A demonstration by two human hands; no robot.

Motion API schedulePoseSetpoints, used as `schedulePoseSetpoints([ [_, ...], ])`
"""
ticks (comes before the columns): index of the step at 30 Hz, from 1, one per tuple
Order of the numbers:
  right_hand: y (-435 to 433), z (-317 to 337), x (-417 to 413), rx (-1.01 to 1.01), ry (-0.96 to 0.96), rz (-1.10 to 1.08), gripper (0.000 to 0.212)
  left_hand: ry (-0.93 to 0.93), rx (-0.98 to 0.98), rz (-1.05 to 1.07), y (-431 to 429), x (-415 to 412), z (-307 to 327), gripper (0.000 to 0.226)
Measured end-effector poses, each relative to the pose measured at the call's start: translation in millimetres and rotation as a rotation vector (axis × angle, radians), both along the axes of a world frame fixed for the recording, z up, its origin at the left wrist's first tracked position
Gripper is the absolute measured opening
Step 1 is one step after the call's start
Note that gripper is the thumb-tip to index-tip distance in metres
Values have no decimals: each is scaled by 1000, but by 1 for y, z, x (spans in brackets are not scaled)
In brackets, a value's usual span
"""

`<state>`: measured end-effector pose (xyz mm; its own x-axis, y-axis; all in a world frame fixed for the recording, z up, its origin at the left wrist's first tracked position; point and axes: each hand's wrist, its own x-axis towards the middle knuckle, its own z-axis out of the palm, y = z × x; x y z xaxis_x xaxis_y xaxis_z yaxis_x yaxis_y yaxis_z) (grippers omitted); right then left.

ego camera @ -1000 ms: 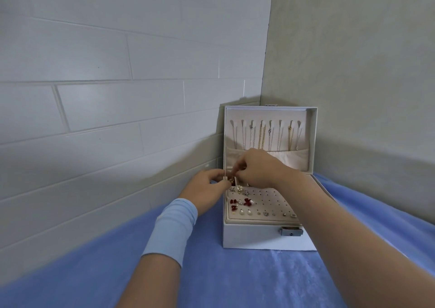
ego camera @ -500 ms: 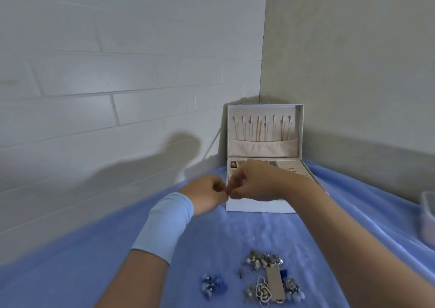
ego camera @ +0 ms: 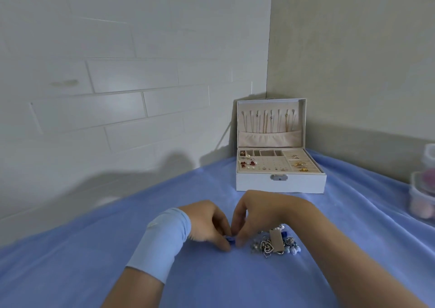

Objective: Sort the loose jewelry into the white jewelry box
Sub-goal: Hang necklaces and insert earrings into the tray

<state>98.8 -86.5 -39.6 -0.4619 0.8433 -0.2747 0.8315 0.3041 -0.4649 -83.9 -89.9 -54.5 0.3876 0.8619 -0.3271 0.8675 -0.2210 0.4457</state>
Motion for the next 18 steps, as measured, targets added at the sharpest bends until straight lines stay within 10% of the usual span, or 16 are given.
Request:
schedulePoseSetpoints([
  [10,10,1,23,162,297,-82,7,-527,30,168,3,0,-7,12],
  [18,2,15,77,53,-91,-156,15,-512,108,36,-1,37,-11,12],
])
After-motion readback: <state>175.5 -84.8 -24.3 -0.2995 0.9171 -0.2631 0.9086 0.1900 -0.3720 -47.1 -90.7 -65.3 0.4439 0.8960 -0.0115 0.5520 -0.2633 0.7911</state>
